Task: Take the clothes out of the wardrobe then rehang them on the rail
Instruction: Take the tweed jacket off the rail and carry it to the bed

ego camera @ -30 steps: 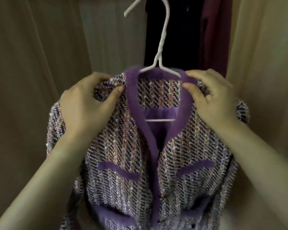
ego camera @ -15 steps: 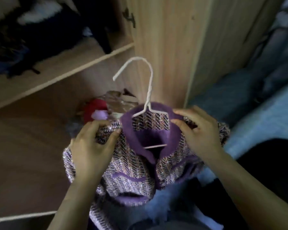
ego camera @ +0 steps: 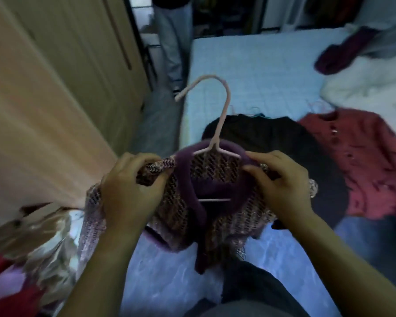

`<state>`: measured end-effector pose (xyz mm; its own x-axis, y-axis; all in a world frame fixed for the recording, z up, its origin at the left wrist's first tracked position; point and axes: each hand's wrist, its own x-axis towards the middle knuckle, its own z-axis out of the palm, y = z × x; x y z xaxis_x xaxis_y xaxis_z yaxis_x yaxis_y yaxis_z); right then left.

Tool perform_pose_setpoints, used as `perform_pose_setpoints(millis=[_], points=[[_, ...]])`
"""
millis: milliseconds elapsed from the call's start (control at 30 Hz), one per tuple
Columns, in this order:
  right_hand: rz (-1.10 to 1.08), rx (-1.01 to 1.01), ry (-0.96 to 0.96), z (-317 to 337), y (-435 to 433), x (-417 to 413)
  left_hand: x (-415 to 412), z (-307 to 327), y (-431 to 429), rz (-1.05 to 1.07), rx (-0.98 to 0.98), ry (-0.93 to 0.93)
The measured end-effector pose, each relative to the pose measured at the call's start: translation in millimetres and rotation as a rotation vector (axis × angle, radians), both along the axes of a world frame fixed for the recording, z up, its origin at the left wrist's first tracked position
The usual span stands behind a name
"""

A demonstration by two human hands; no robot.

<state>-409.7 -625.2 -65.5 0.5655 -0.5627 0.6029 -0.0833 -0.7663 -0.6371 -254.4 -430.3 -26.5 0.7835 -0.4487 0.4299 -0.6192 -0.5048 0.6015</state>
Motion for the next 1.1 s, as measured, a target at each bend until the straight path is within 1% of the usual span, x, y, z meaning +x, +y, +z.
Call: perform_pose_setpoints(millis=[100, 167, 333, 467, 567, 667, 867, 933, 1000, 1100], points=[[-0.159, -0.062, -0.056, 21.3, -28.4, -31.8, -5.7, 13.4, -49.8, -0.171, -0.060, 0.011], [-0.247, -0.101, -0.078, 33.8, -54.9, -46.0, -9.8, 19.3, -86.4, -0.247, -0.082, 0.016], [-0.431, -0.262, -0.038, 50.6, -130.6, -64.4, -19.5, 23.3, -170.5, -0.364, -0.082, 0.039], [-0.483, -0.316, 0.007, 48.8, -198.0, -57.4, -15.6, 16.3, -237.2, -0.408, -0.053, 0.092], [-0.441, -0.273, 0.062, 22.9, -264.8, -35.8, 2.0, -3.0, -292.8, -0.398, 0.012, 0.113], [-0.315, -0.176, 0.102, -20.6, -335.8, 0.1, 28.2, -35.9, -350.5, -0.320, 0.101, 0.137], [-0.168, 0.032, 0.310, -103.8, -455.0, 72.9, 91.7, -106.1, -457.5, -0.213, 0.311, 0.150], [-0.126, 0.047, 0.397, -126.6, -485.4, 98.0, 111.4, -130.5, -483.3, -0.174, 0.395, 0.151], [-0.061, 0.066, 0.534, -147.3, -507.2, 122.5, 126.1, -151.9, -499.6, -0.137, 0.480, 0.161], [0.058, 0.070, 0.709, -171.1, -517.5, 147.2, 137.6, -179.9, -507.2, -0.133, 0.546, 0.253]])
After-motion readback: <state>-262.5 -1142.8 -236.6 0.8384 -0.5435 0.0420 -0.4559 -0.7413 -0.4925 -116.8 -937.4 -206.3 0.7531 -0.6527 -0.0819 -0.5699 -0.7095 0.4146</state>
